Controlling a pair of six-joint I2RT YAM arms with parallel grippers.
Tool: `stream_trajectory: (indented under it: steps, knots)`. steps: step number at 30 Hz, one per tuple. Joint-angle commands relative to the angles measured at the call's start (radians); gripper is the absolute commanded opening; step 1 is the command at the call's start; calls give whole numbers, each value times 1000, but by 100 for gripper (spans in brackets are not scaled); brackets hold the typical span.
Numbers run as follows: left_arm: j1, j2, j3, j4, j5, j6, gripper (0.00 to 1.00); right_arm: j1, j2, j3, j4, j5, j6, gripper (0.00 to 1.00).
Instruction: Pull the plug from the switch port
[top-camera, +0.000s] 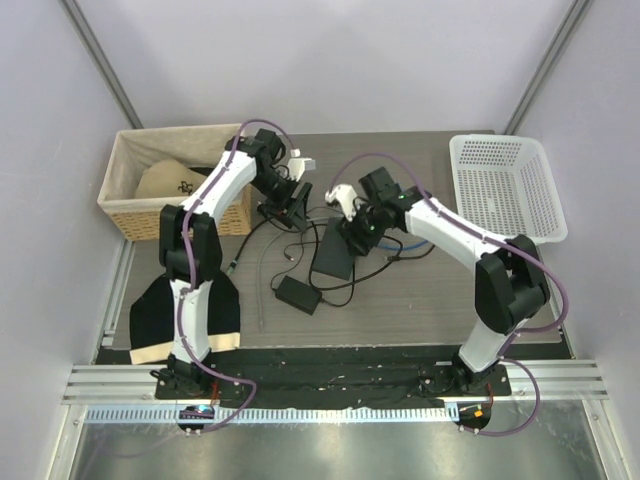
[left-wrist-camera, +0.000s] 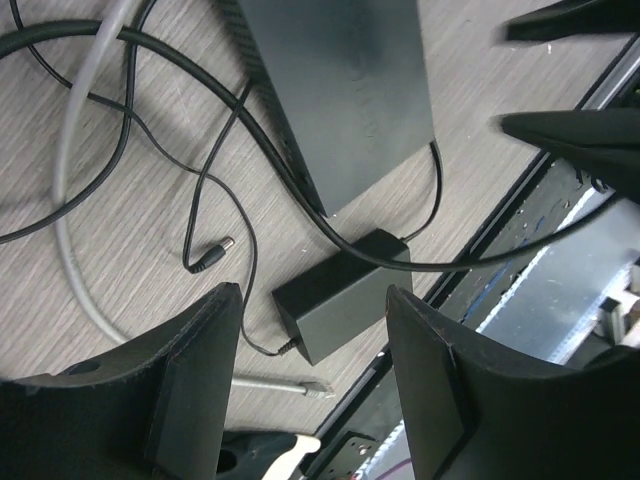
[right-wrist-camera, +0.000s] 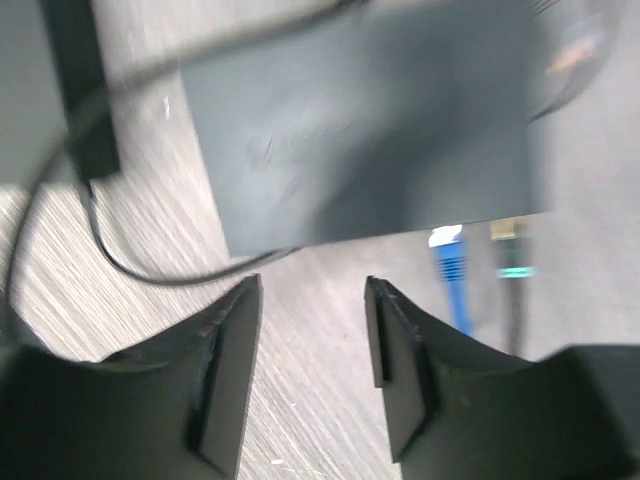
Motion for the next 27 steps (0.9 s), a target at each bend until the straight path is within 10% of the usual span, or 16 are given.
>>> stream_trajectory:
  steps: [1, 20, 27]
  knots:
    - [3, 41, 55, 16, 14, -57, 64, -60, -57, 143, 15, -133, 104, 57]
    - [-27, -1, -148, 53, -38, -68, 52, -263, 365, 396, 195, -198, 224, 49]
    - [-27, -48, -184, 10, 25, 10, 13, -251, 402, 361, 137, -202, 150, 38]
